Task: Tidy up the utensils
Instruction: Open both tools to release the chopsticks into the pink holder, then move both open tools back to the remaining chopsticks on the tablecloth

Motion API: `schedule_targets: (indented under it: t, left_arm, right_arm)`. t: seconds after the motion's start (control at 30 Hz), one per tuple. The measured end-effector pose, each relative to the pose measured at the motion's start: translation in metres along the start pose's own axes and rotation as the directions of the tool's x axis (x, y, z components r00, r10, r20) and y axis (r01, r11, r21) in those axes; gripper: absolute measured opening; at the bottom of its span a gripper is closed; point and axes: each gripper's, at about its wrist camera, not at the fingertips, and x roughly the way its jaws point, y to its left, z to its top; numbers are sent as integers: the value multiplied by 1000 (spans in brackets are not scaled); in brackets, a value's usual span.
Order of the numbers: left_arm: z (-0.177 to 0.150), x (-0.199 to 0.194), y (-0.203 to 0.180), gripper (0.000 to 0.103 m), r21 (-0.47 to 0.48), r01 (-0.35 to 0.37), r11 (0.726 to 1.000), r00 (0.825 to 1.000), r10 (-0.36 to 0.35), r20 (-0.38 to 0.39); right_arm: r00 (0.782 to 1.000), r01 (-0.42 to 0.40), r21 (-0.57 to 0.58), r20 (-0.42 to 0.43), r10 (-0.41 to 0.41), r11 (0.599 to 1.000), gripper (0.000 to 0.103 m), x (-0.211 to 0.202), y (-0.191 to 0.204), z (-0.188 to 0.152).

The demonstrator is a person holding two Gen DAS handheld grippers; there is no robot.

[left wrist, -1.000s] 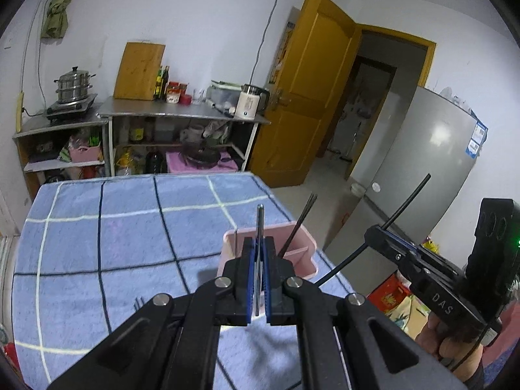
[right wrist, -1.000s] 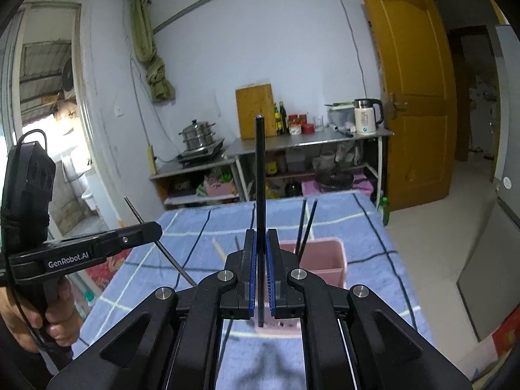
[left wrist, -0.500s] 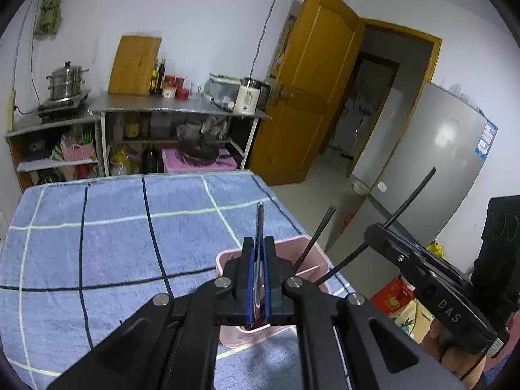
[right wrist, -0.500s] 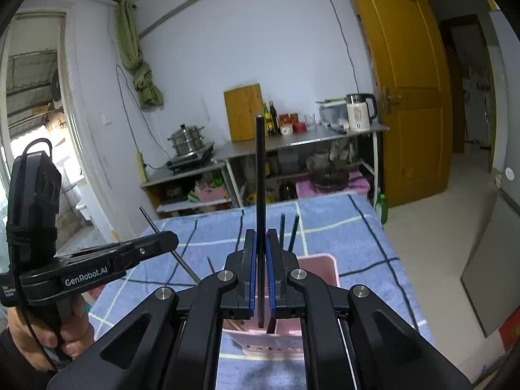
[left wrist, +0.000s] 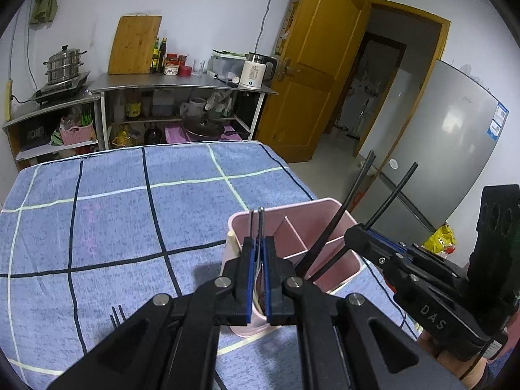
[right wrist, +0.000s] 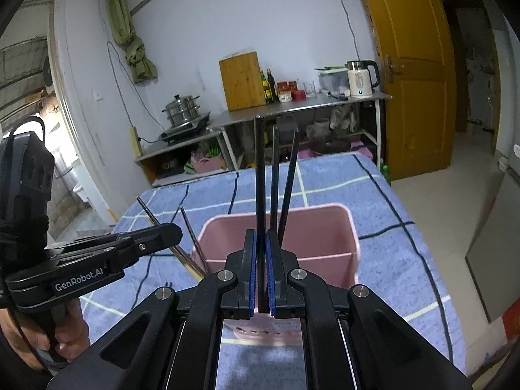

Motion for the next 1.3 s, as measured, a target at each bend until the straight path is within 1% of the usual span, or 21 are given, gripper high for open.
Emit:
schedule_targets:
  t: [0.1, 0.17, 0.23, 0.27, 0.33, 0.43, 0.53, 0.67, 0.8, 1.0, 1.23, 1.27, 1.3]
  left_arm:
    - [-2, 0, -1, 6, 5, 3, 1000, 1000, -3, 0]
    - [-3, -2, -3, 9, 13, 3, 1000, 1000, -3, 5]
    - [-3, -6, -4, 18, 16, 11, 1000, 1000, -11, 17]
    - [-3, -8, -5, 20, 18, 15, 1000, 1000, -15, 24]
    - [-2, -15, -7, 25, 28, 10, 1000, 999, -11, 46]
    - [-2, -28, -9, 28, 30, 18, 999, 997, -21, 73]
    - [-4, -42, -10, 33, 42, 8, 999, 995, -12, 104]
    - [-10, -59, -8, 37, 45, -2, 999, 991, -4, 133]
    - [-20, -76, -4, 40, 42, -23, 999, 987, 16, 158]
    - [-37, -96, 9, 41, 8, -56, 998, 982, 54, 184]
    - [-61, -115, 25, 43, -22, -125, 992, 972, 127, 196]
    - [-66, -118, 28, 45, -26, -133, 991, 971, 135, 195]
    - [-70, -119, 31, 54, -30, -141, 990, 970, 144, 194]
  right_arm:
    - [1000, 10, 5, -14, -10, 1000, 6, 3, -2, -2]
    - [1000, 17, 4, -13, -17, 1000, 6, 2, -3, -3]
    - [1000, 24, 0, -9, -24, 1000, 6, -1, -2, -2]
    - [1000, 27, -2, -8, -27, 1000, 7, -2, -2, -2]
    - [999, 32, -8, -1, -32, 999, 13, -7, -1, -1]
    - [999, 33, -5, 12, -33, 999, 14, -15, 0, 0]
    - [999, 36, -7, 21, -36, 999, 15, -23, 1, -2]
    - [999, 34, 1, 35, -34, 999, 15, -35, 2, -5]
    - [998, 27, -16, 50, -27, 999, 15, -49, 9, -11]
    - [997, 26, -54, 74, -22, 998, 15, -67, 25, -19]
    - [997, 6, -83, 81, 1, 997, 15, -78, 43, -34]
    - [997, 3, -84, 82, 4, 996, 15, -79, 45, -37]
    - [997, -2, -85, 80, 8, 996, 15, -80, 46, -39]
